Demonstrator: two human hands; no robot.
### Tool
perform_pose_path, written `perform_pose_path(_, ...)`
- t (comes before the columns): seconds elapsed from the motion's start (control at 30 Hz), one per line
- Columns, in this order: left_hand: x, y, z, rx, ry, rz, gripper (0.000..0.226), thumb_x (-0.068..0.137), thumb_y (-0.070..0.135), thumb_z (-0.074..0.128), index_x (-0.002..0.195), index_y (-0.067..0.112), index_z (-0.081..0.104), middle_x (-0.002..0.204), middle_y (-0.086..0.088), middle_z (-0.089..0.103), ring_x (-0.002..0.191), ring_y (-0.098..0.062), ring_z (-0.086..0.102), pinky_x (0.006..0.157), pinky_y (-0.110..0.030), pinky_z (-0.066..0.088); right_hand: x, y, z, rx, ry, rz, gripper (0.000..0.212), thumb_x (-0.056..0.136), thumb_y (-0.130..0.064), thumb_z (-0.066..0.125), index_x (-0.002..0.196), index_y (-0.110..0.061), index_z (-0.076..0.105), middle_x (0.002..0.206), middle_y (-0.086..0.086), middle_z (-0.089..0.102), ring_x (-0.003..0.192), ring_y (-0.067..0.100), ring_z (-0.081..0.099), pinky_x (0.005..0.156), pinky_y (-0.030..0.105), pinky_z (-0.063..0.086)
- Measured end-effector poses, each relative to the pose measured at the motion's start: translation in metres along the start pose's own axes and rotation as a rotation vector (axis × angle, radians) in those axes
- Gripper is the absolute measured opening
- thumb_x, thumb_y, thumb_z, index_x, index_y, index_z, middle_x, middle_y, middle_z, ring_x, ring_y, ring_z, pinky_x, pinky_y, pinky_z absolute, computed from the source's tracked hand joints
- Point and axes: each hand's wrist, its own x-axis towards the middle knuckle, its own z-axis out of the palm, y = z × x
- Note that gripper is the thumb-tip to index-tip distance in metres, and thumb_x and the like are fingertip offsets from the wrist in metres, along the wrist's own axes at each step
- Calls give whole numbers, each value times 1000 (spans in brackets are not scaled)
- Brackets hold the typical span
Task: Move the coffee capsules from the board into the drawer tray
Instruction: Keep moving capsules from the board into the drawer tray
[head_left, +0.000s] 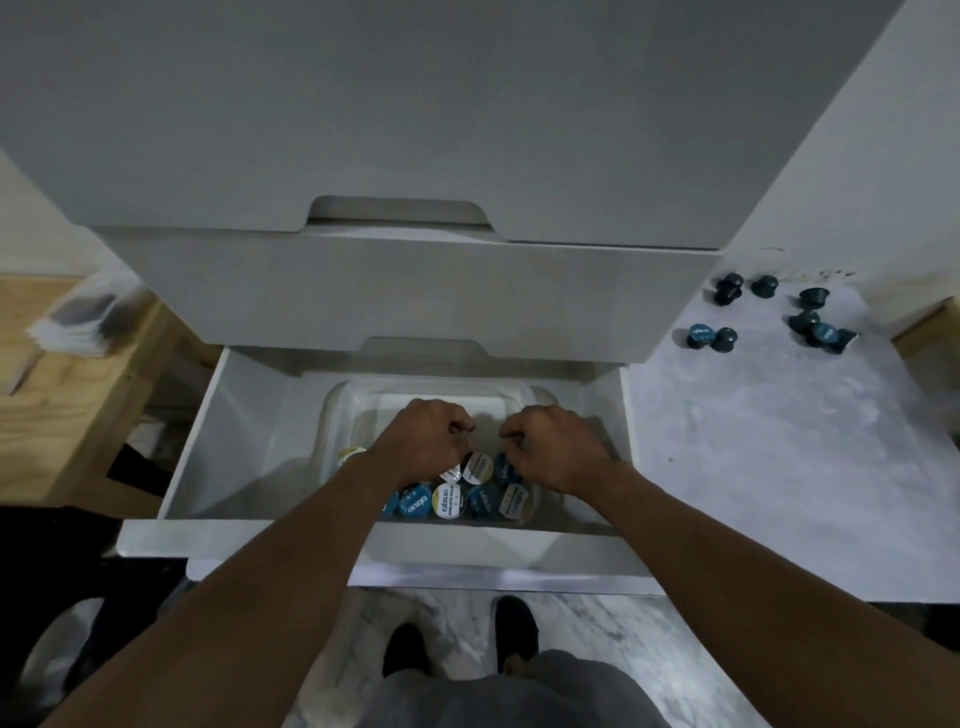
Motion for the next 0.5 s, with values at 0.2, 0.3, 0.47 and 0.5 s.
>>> perform_pose_path(0.2,-12,12,-7,210,246,-36,33,86,24,58,118,16,62,119,-8,62,107,-24,58,93,-34,46,3,-3,-6,-22,140,-73,27,90,-24,50,110,-12,65,111,11,62,100,27,58,82,36,50)
perform_pose_path(0.3,-27,19,-6,291,362,-27,35,89,25,54,122,12,58,121,-11,59,108,-27,56,93,-37,44,-1,0,-10,-37,143,-74,26,91,-23,50,110,-10,62,112,11,60,102,27,57,82,36,48)
perform_pose_path(0.47,-57,24,-16,424,480,65,35,89,22,52,120,6,56,118,-13,59,107,-30,55,90,-39,44,-21,-6,-22,-95,186,-65,35,91,-31,47,119,-13,57,124,8,59,114,28,53,91,42,46)
perform_pose_path(0.5,-63,26,-20,445,506,98,34,89,21,53,118,4,56,116,-15,60,105,-32,55,89,-40,44,-26,-8,-25,-100,217,-73,37,92,-31,48,122,-11,56,126,10,57,117,28,51,94,41,44)
